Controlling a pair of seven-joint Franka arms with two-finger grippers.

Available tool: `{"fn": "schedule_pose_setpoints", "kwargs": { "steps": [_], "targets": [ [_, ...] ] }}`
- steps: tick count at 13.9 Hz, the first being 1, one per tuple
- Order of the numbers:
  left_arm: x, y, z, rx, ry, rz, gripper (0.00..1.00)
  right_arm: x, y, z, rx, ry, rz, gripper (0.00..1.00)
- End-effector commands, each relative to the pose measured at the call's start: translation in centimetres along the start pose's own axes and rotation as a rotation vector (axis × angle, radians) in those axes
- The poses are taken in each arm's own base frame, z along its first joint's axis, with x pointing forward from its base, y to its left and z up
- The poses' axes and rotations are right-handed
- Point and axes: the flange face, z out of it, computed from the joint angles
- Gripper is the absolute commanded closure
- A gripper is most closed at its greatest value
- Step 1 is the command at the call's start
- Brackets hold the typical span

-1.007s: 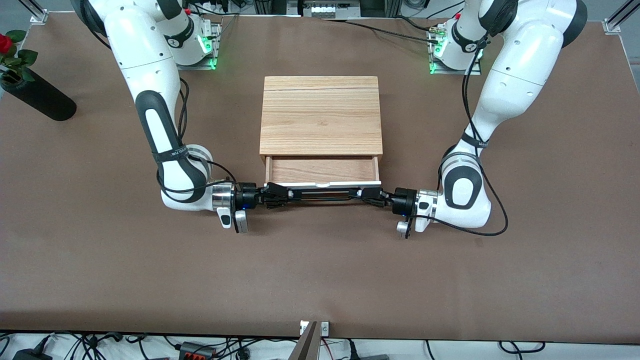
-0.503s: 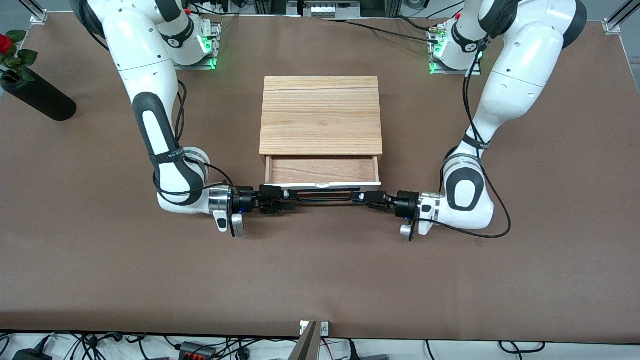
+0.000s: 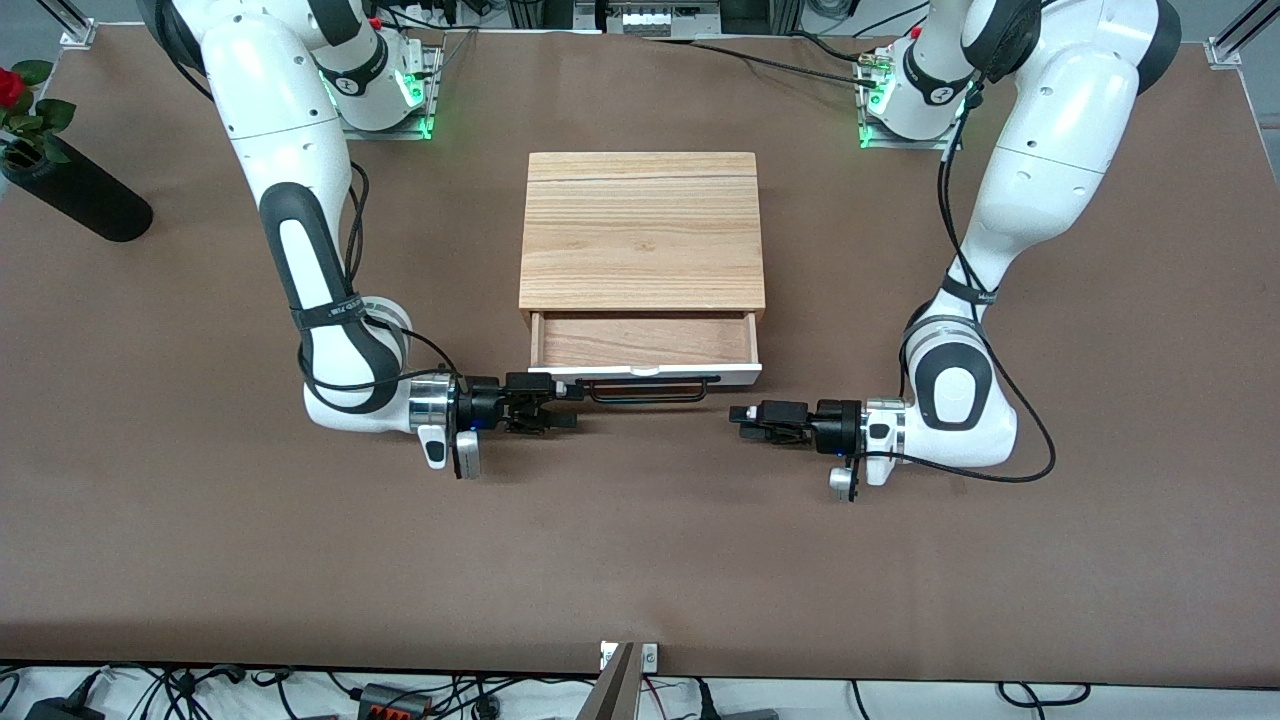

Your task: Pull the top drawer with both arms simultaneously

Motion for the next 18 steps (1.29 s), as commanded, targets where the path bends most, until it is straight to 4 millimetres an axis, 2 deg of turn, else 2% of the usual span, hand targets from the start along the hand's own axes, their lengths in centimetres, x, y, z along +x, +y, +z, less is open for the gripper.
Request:
{"fn": "schedule_pose_setpoints", "kwargs": {
  "steps": [1,2,4,6,8,9,10,12,14,16,17,18],
  "targets": [
    [1.2,1.1,-2.6,0.054,0.007,0.051,0.00,2.7,-3.8,-1.2,-0.081,-0.072,-0.002,0.00],
    [2.0,2.6,-3.3,0.095,-0.012,0.092,0.00,3.4,-4.9,-2.5,-0.144,-0.099,-0.005,0.00],
    [3.0,4.4,-5.9,0.183,-0.032,0.063,0.00,5.2,-7.4,-5.6,-0.258,-0.118,0.006,0.00],
    [2.8,7.2,-7.6,0.309,-0.104,0.103,0.00,6.0,-10.9,-8.0,-0.393,-0.161,-0.023,0.00],
    [2.4,11.1,-9.9,0.492,-0.174,0.190,0.00,6.1,-13.6,-10.7,-0.556,-0.225,-0.070,0.00],
    [2.2,12.3,-12.5,0.594,-0.208,0.227,0.00,5.8,-14.2,-11.8,-0.634,-0.284,-0.085,0.00],
    [1.6,13.3,-14.9,0.657,-0.251,0.238,0.00,5.5,-14.6,-14.0,-0.720,-0.335,-0.090,0.00],
    [0.4,16.0,-17.2,0.762,-0.327,0.267,0.00,4.4,-13.5,-18.2,-0.879,-0.464,-0.051,0.00],
    [-0.3,19.0,-19.1,0.855,-0.383,0.293,0.00,3.2,-12.8,-21.0,-1.027,-0.597,-0.015,0.00],
    [-0.9,22.2,-21.1,0.986,-0.440,0.314,0.00,2.6,-14.8,-23.9,-1.167,-0.668,0.002,0.00],
    [-1.2,24.7,-22.4,1.046,-0.451,0.330,0.00,2.3,-17.1,-26.0,-1.201,-0.669,0.016,0.00],
    [-1.5,27.0,-24.1,1.102,-0.446,0.331,0.00,2.1,-18.5,-27.5,-1.216,-0.664,0.025,0.00]
  ]
}}
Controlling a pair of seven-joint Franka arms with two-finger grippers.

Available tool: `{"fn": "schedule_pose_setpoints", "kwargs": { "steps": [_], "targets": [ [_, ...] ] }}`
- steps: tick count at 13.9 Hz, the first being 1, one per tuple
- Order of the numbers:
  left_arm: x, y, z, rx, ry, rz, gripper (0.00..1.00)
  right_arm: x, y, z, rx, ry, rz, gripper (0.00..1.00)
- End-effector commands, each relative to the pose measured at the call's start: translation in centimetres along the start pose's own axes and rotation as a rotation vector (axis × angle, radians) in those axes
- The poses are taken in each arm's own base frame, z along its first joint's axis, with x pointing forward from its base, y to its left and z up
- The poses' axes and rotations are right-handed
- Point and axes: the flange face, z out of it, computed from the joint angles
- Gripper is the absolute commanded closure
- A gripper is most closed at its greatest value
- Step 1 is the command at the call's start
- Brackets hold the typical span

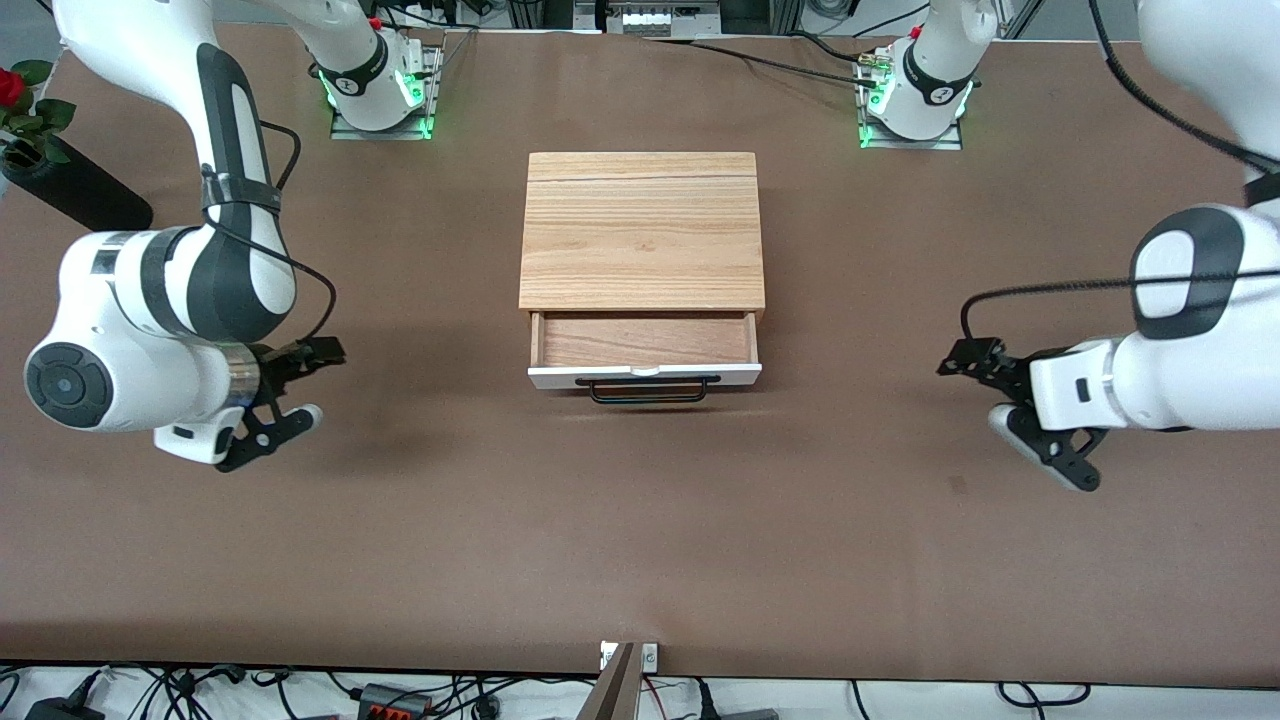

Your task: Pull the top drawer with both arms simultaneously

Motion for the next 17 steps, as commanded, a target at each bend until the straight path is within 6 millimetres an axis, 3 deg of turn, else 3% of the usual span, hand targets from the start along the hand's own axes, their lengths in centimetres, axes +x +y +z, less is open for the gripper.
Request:
{"fn": "schedule_pose_setpoints", "kwargs": {
  "steps": [1,3,4,7,8,11,13,15,17],
  "targets": [
    [-2.6,-0.3,-6.7,0.123,-0.016,-0.026,0.00,-5.2,-0.3,-6.7,-0.030,0.017,0.028,0.00],
    [-6.1,-1.9,-10.7,0.154,0.023,-0.106,0.00,-9.8,1.2,-11.2,-0.006,0.090,0.078,0.00],
    [-7.0,-2.7,-11.4,0.167,0.027,-0.124,0.00,-11.9,1.6,-12.0,0.026,0.088,0.088,0.00],
    [-8.0,-2.6,-12.5,0.157,0.036,-0.124,0.00,-15.9,1.6,-12.9,0.043,0.066,0.226,0.00],
    [-9.1,-1.1,-13.6,0.144,0.013,-0.117,0.00,-16.6,1.3,-12.2,0.025,0.046,0.299,0.00],
    [-10.4,0.8,-13.1,0.199,0.014,-0.107,0.00,-17.6,-1.5,-10.2,-0.058,0.115,0.430,0.00],
    [-12.5,1.7,-11.8,0.227,0.015,-0.114,0.00,-17.7,-1.3,-10.5,-0.042,0.196,0.528,0.00],
    [-15.1,3.9,-10.1,0.267,0.057,-0.105,0.00,-18.6,-0.2,-12.1,-0.046,0.240,0.560,0.00],
    [-16.3,5.0,-8.7,0.284,0.072,-0.097,0.00,-19.4,1.0,-12.9,0.023,0.270,0.582,0.00]
  ]
}}
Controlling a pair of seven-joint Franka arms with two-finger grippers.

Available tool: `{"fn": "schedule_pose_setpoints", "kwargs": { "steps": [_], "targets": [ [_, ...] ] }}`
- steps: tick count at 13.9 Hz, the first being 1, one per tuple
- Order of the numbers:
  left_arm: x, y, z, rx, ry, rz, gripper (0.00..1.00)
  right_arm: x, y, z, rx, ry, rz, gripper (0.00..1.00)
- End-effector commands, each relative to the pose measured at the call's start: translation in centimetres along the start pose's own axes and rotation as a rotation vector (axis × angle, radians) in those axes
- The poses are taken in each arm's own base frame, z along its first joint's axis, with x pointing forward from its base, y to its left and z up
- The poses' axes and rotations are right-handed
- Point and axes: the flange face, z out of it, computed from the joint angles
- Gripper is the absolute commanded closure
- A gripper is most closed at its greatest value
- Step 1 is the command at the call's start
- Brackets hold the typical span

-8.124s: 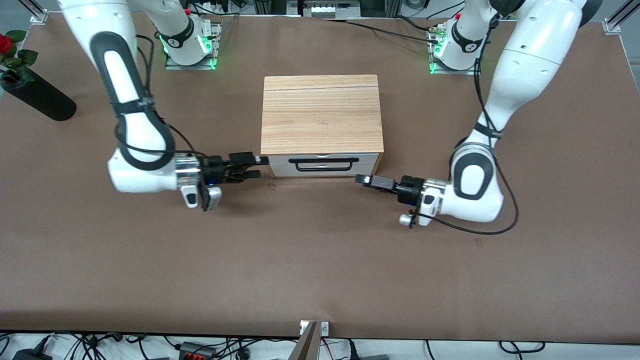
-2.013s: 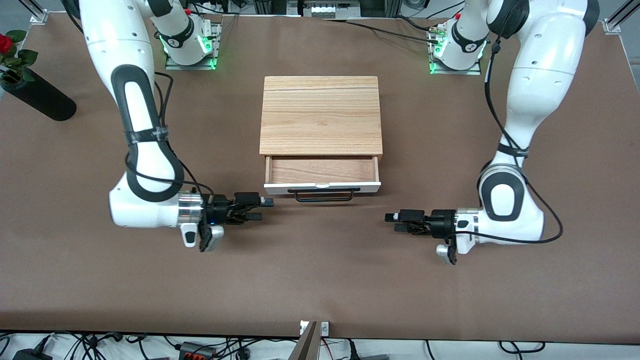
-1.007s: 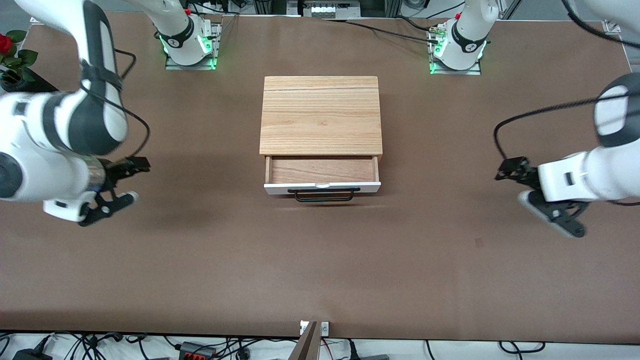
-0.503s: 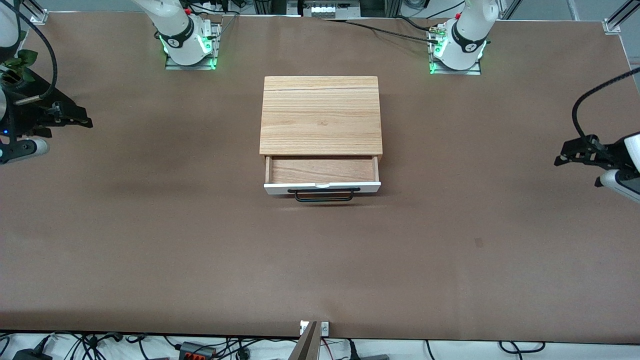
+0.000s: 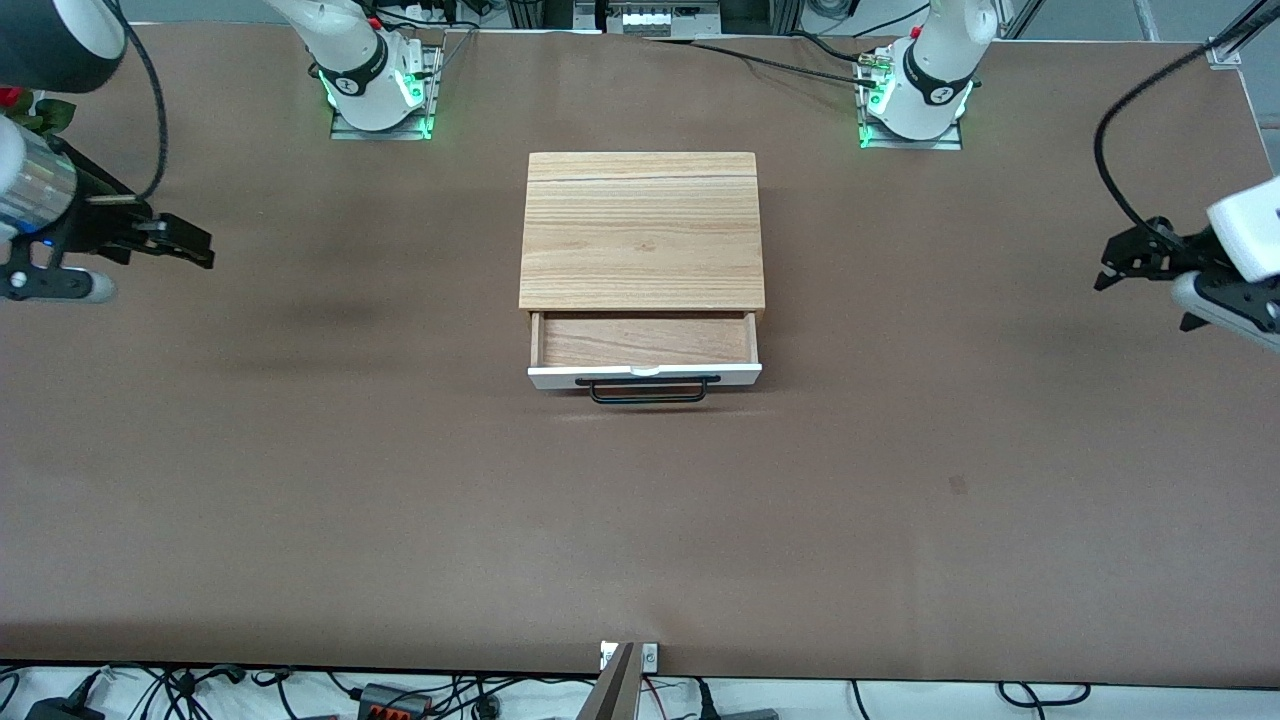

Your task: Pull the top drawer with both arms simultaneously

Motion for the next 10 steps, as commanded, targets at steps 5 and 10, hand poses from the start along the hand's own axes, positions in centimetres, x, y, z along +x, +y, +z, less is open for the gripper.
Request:
{"fn": "schedule_pose_setpoints", "kwargs": {
  "steps": [5,10],
  "targets": [
    [-3.7,2.4,1.4,0.043,0.008,0.005,0.00,-0.3,3.5,-1.4,0.077,0.044,0.079,0.00],
    [-2.8,2.0,1.4,0.040,0.008,-0.016,0.00,-0.1,3.4,-2.2,0.079,0.050,0.090,0.00]
  ]
}}
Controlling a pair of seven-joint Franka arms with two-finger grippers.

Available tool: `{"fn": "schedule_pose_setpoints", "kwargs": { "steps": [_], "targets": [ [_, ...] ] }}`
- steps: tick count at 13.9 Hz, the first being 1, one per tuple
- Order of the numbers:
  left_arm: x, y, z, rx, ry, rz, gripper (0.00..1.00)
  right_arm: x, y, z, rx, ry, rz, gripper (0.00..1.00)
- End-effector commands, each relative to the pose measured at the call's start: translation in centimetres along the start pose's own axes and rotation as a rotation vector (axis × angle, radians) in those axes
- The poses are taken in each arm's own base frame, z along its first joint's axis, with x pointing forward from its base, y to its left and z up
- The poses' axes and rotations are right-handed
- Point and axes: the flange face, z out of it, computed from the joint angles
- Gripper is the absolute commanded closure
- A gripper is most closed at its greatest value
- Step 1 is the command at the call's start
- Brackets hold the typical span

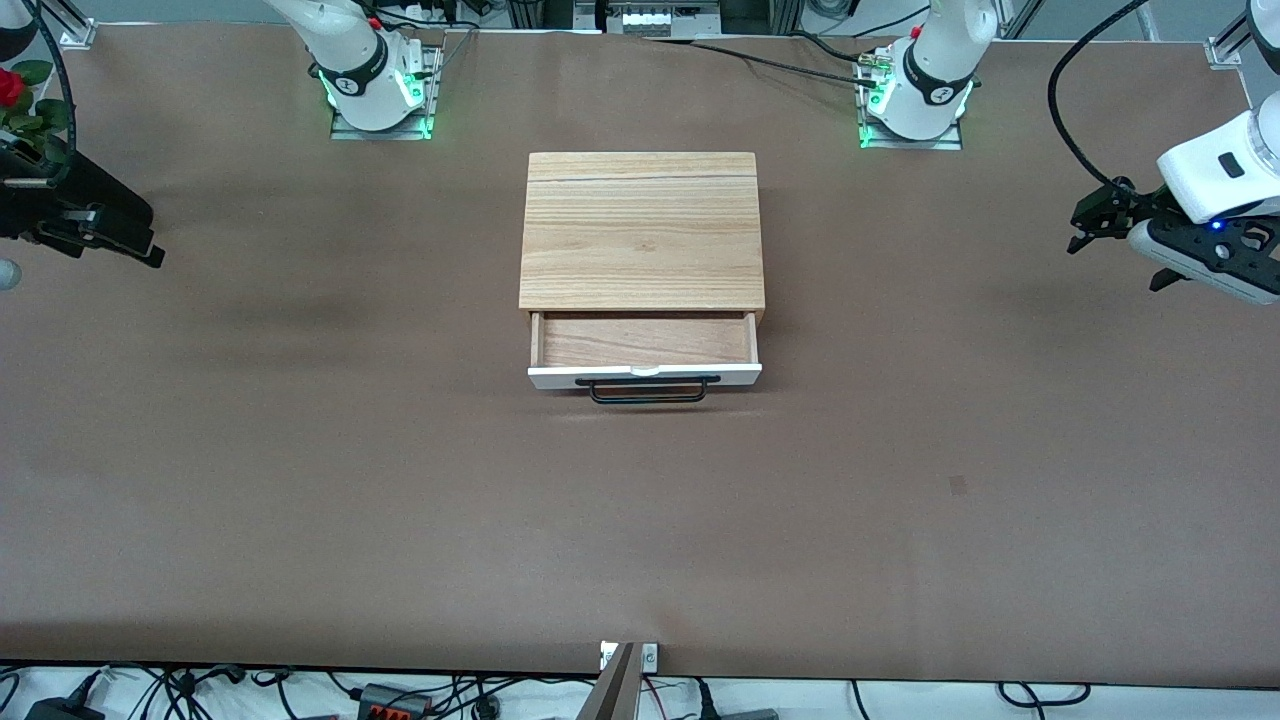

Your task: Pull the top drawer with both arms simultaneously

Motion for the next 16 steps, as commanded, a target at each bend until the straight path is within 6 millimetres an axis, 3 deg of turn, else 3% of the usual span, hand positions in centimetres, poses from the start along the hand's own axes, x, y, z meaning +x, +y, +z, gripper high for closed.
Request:
{"fn": "schedule_pose_setpoints", "kwargs": {
  "steps": [1,3,8,16],
  "targets": [
    [0.4,0.0,-0.2,0.020,-0.006,-0.051,0.00,0.1,-0.4,-0.6,0.016,0.004,0.010,0.00],
    [0.2,0.5,-0.2,0.010,-0.030,-0.202,0.00,0.1,-0.6,-0.7,0.012,0.005,0.006,0.00],
    [0.2,1.5,-0.2,-0.011,-0.061,-0.386,0.00,0.1,-0.6,-0.7,0.012,0.005,0.008,0.00],
    [0.4,2.1,-0.2,-0.011,-0.066,-0.383,0.00,0.1,-0.7,-0.7,0.012,0.005,0.005,0.00]
  ]
}}
